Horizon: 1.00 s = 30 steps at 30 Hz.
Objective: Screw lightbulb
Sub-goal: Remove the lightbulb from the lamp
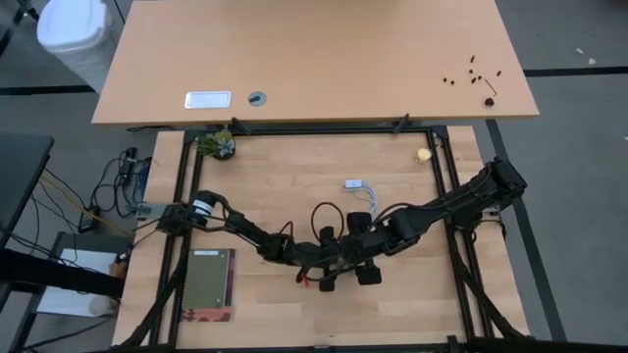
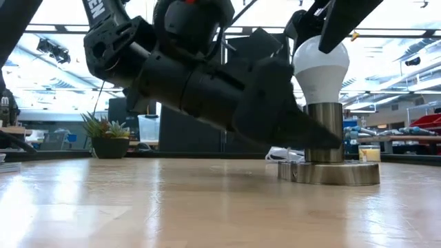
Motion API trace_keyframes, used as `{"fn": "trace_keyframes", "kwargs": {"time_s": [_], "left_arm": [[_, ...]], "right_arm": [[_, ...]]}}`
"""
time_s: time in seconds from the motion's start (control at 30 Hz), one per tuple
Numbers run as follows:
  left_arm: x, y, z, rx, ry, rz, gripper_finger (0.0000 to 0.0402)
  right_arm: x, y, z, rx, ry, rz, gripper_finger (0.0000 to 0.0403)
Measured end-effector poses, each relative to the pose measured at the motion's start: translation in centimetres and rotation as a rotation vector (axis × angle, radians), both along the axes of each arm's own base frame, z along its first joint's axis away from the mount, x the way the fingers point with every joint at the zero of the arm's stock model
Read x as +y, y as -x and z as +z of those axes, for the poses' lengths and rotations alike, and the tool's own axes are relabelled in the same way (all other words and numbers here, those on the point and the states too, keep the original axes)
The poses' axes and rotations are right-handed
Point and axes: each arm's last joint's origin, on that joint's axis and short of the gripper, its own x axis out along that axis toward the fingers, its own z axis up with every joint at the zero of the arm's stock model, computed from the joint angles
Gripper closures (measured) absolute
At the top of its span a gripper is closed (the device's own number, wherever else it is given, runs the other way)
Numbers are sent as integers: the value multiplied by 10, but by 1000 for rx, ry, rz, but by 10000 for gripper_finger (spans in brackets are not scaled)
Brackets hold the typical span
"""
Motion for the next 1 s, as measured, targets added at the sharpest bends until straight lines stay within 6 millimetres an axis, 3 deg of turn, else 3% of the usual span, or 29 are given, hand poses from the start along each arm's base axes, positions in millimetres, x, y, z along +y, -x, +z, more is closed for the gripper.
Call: {"fn": "trace_keyframes", "kwargs": {"time_s": [0.33, 0.7, 1.0], "left_arm": [[0, -4, 8, -73, 10, 24, 139], [1, -4, 10, -89, -11, 50, 232], [1, -4, 10, -88, -3, 50, 214]], "right_arm": [[0, 0, 0, -1, 0, 3, 28], [2, -1, 1, -13, -20, -24, 28], [4, 2, 0, 2, -55, -120, 29]]}}
